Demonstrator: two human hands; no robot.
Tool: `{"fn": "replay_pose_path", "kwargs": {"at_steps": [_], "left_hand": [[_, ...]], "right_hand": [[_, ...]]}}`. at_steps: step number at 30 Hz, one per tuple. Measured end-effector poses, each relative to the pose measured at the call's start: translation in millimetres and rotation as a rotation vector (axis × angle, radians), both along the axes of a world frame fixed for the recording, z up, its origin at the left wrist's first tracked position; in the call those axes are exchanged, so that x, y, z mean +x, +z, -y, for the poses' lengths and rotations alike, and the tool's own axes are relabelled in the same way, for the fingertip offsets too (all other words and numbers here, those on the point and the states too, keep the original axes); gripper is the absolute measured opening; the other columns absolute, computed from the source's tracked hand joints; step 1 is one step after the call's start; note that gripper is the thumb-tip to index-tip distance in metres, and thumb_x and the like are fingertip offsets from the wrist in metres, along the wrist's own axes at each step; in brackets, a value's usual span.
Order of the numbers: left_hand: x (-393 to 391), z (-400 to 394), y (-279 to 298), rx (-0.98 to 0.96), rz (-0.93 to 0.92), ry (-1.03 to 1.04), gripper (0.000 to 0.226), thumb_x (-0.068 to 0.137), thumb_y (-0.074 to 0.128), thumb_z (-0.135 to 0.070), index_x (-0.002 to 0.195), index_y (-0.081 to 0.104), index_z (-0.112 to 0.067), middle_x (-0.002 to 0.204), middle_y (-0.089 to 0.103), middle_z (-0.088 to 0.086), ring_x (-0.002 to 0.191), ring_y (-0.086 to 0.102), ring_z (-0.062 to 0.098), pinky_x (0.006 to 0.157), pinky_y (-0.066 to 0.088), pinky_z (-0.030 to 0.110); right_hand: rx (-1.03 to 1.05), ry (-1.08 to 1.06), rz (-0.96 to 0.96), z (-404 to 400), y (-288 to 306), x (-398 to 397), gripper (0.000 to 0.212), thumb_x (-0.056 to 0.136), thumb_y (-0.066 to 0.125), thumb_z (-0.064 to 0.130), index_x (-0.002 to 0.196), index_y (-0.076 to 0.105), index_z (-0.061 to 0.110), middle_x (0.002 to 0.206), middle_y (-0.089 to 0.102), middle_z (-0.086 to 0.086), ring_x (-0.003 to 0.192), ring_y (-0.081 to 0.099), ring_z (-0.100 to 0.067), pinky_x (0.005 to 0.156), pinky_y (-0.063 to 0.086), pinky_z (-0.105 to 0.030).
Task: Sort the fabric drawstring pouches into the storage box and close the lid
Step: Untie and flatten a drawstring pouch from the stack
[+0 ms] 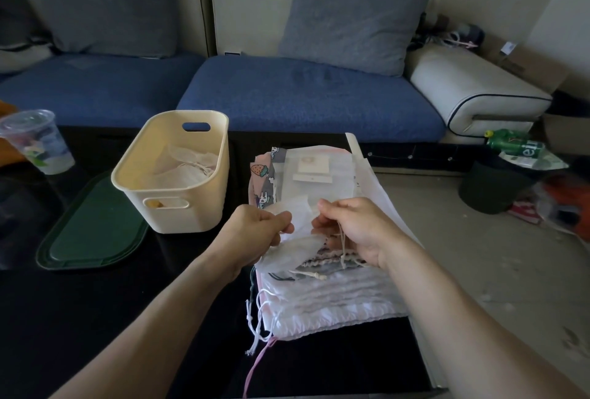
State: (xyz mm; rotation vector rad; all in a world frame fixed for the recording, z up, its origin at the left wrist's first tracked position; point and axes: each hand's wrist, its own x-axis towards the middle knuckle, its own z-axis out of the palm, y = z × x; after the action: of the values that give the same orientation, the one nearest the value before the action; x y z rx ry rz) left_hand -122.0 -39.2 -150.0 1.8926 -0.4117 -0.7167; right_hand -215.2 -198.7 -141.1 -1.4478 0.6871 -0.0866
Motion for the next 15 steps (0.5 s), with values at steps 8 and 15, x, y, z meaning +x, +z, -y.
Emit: {"fn": "replay_pose_path", "kwargs": {"at_steps": [8, 15], "left_hand": [[-5.4, 2.0, 5.4, -0.102, -0.106, -0.211, 0.038, 0.101, 0.044, -0.015, 0.091, 0.07, 0.011, 0.051, 0.043, -0.002, 0.043, 0.027, 0.011, 0.044, 0.019, 0.024], [-17.2, 3.6, 7.7, -0.117, -0.152, -0.354, 0.03, 0.096, 0.054, -0.008, 0.071, 0.069, -0.004, 0.046, 0.034, -0.006, 0.042, 0.023, 0.009, 0.039, 0.019, 0.019]], "right_hand": [[-0.319, 0.209, 0.221, 2.7, 7.1, -0.4, 0.03, 0.094, 0.064, 0.039, 0.077, 0.072, 0.015, 0.054, 0.051, 0.014, 0.052, 0.045, -0.002, 0.057, 0.038, -0.014], [-0.533, 0.275, 0.261, -3.0, -3.5, 2.1, 0.028, 0.094, 0.064, 0.038, 0.076, 0.07, 0.018, 0.059, 0.061, 0.014, 0.057, 0.052, 0.003, 0.061, 0.042, -0.016]]}}
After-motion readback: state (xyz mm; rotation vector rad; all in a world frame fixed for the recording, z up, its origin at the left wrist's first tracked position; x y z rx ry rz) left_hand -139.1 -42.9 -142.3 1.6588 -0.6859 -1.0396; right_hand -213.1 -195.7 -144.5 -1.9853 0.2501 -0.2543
